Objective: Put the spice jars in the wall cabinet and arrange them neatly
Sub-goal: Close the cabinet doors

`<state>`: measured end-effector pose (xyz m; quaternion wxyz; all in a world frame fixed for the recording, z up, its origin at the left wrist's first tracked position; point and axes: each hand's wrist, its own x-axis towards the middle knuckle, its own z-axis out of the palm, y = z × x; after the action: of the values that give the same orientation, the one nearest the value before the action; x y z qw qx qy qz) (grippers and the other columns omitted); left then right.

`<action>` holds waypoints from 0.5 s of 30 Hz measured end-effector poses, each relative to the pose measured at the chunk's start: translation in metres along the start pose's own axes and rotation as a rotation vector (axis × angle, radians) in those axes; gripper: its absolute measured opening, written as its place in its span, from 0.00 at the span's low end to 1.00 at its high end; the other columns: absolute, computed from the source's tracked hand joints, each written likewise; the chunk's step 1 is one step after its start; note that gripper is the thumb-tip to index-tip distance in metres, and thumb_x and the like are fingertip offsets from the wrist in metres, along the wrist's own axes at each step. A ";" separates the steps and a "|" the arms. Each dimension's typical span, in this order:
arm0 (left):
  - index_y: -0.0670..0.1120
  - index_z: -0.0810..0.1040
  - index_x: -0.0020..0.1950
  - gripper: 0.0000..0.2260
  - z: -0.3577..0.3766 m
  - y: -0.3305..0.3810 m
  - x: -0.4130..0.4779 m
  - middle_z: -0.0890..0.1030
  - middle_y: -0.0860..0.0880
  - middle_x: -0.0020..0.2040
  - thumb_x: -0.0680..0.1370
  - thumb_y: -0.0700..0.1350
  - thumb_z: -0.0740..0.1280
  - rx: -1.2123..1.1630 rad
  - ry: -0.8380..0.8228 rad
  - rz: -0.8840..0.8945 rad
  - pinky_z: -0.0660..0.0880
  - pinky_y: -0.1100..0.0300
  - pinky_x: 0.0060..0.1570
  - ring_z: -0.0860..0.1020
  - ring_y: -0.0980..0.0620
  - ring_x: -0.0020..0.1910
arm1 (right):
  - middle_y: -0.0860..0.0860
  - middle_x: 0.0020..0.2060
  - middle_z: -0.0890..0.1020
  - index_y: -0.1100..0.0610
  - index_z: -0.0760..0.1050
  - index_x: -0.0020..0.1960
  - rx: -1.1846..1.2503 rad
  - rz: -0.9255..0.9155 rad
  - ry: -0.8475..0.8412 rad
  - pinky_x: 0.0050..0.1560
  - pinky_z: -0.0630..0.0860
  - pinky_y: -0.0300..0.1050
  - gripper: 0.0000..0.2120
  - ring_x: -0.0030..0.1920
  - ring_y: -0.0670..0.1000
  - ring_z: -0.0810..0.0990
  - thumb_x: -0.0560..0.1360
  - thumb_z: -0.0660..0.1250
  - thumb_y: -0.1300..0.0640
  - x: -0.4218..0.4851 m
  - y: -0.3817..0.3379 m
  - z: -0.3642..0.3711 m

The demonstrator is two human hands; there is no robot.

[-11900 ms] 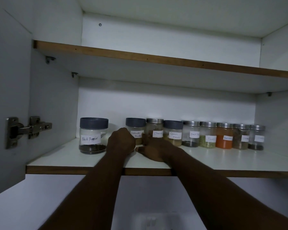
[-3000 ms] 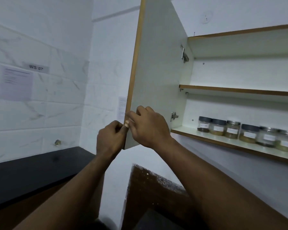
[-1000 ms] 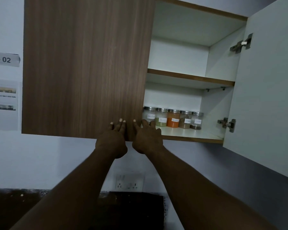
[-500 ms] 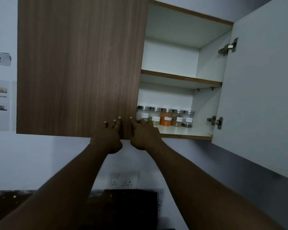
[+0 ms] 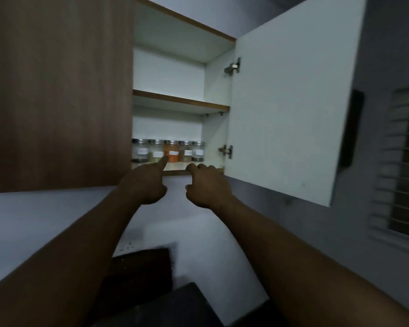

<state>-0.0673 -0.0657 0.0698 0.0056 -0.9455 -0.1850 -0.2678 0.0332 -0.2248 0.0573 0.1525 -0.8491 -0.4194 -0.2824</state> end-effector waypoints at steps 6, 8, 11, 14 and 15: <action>0.58 0.53 0.81 0.36 0.004 0.107 -0.018 0.76 0.46 0.69 0.77 0.53 0.67 -0.131 0.077 0.237 0.77 0.52 0.53 0.77 0.43 0.64 | 0.53 0.58 0.80 0.52 0.71 0.68 -0.076 0.208 0.040 0.50 0.76 0.51 0.21 0.59 0.58 0.77 0.76 0.66 0.49 -0.075 0.069 -0.055; 0.58 0.54 0.81 0.35 0.005 0.144 -0.025 0.76 0.47 0.70 0.77 0.52 0.67 -0.188 0.083 0.310 0.77 0.52 0.55 0.77 0.43 0.64 | 0.52 0.57 0.81 0.52 0.72 0.68 -0.108 0.274 0.053 0.51 0.78 0.51 0.21 0.58 0.57 0.78 0.77 0.67 0.48 -0.098 0.088 -0.072; 0.57 0.57 0.80 0.33 0.009 0.196 -0.034 0.76 0.48 0.70 0.77 0.51 0.66 -0.256 0.080 0.395 0.77 0.51 0.57 0.76 0.44 0.65 | 0.51 0.57 0.83 0.51 0.72 0.70 -0.143 0.348 0.075 0.50 0.79 0.48 0.23 0.57 0.55 0.80 0.76 0.67 0.49 -0.127 0.115 -0.094; 0.56 0.59 0.79 0.31 0.012 0.243 -0.037 0.77 0.49 0.68 0.78 0.49 0.65 -0.253 0.090 0.477 0.76 0.51 0.54 0.76 0.45 0.64 | 0.50 0.58 0.83 0.50 0.72 0.70 -0.173 0.423 0.109 0.50 0.79 0.47 0.23 0.57 0.53 0.81 0.76 0.68 0.50 -0.153 0.143 -0.114; 0.56 0.60 0.79 0.30 0.012 0.257 -0.037 0.78 0.49 0.67 0.78 0.48 0.65 -0.241 0.097 0.498 0.77 0.51 0.52 0.77 0.45 0.62 | 0.49 0.58 0.83 0.50 0.72 0.70 -0.178 0.448 0.119 0.50 0.79 0.47 0.23 0.57 0.53 0.81 0.75 0.68 0.50 -0.160 0.152 -0.119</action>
<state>0.0003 -0.3163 0.0629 -0.0326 -0.9418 0.0866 -0.3231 0.0348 -0.4757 0.0510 0.1605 -0.9128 -0.1844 -0.3271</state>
